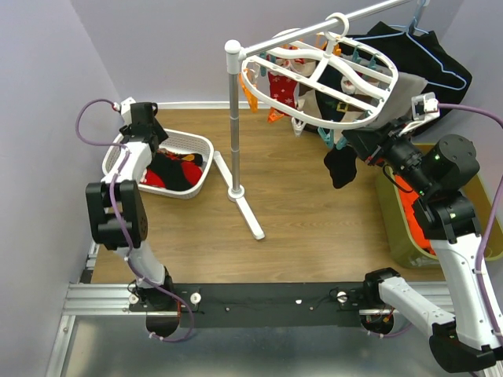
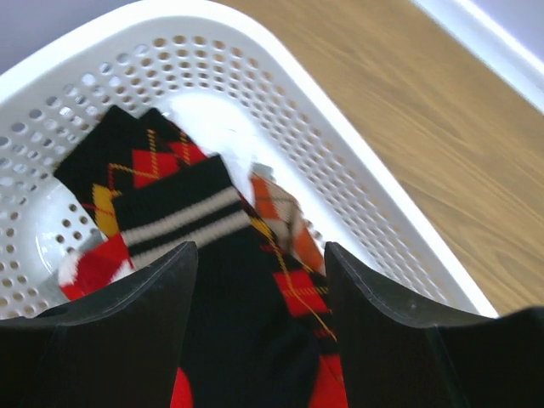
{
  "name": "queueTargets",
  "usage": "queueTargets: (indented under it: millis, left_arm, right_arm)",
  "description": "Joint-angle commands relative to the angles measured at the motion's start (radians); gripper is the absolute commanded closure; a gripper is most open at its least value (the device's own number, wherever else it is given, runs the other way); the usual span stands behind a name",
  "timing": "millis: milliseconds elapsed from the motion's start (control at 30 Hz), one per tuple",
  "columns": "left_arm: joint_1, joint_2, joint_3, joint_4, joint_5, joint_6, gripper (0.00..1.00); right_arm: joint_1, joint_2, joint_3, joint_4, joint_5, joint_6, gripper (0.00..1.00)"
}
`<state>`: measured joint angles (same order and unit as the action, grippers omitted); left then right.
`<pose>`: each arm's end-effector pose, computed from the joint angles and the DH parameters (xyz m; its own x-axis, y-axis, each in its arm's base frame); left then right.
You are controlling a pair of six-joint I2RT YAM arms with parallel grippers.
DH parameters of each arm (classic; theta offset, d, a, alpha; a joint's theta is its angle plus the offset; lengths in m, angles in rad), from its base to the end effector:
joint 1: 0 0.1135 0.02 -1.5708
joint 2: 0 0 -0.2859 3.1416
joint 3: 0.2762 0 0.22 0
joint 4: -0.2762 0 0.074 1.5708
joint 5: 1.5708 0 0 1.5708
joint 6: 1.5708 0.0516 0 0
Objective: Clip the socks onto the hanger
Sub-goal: Pick up the sock from the bin.
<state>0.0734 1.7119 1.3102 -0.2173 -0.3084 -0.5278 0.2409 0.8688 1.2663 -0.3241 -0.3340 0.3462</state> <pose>0.3766 0.0434 0.2976 -0.3406 -0.5062 -0.7923 -0.5648 0.7839 -0.2580 0.1220 0.0474 0.4781 -0.1172 0.3013 -0.9463 -0.5348 0.7837 0.3158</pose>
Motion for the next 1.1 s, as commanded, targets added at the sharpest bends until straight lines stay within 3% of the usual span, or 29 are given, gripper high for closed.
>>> queueTargets:
  millis: [0,133,433,533,567,667,733,1067]
  left_arm:
    - [0.068,0.159,0.122,-0.080,-0.058,0.008,0.31]
    - [0.092,0.268,0.231,-0.140,-0.066,0.022,0.35]
    - [0.112,0.428,0.307,-0.195,-0.067,0.028,0.48]
    - [0.114,0.440,0.301,-0.198,-0.069,0.031,0.62]
    - [0.112,0.440,0.291,-0.197,-0.080,0.035,0.72]
    - [0.114,0.413,0.265,-0.189,-0.101,0.046,0.90]
    - [0.111,0.368,0.245,-0.180,-0.115,0.054,0.96]
    - [0.049,0.123,0.123,-0.130,-0.210,0.104,0.97]
  right_arm:
    - [-0.003,-0.008,0.004,-0.032,-0.003,-0.027,0.88]
    - [-0.003,-0.005,0.005,-0.032,0.001,-0.029,0.88]
    - [-0.002,-0.002,-0.010,-0.035,0.004,-0.030,0.88]
    - [-0.002,-0.001,-0.010,-0.038,0.004,-0.030,0.88]
    - [-0.002,-0.001,-0.010,-0.038,0.004,-0.030,0.88]
    - [-0.002,-0.002,-0.010,-0.041,0.012,-0.033,0.88]
    - [-0.003,-0.002,-0.008,-0.043,0.015,-0.035,0.88]
    - [-0.003,-0.005,-0.008,-0.053,0.026,-0.047,0.88]
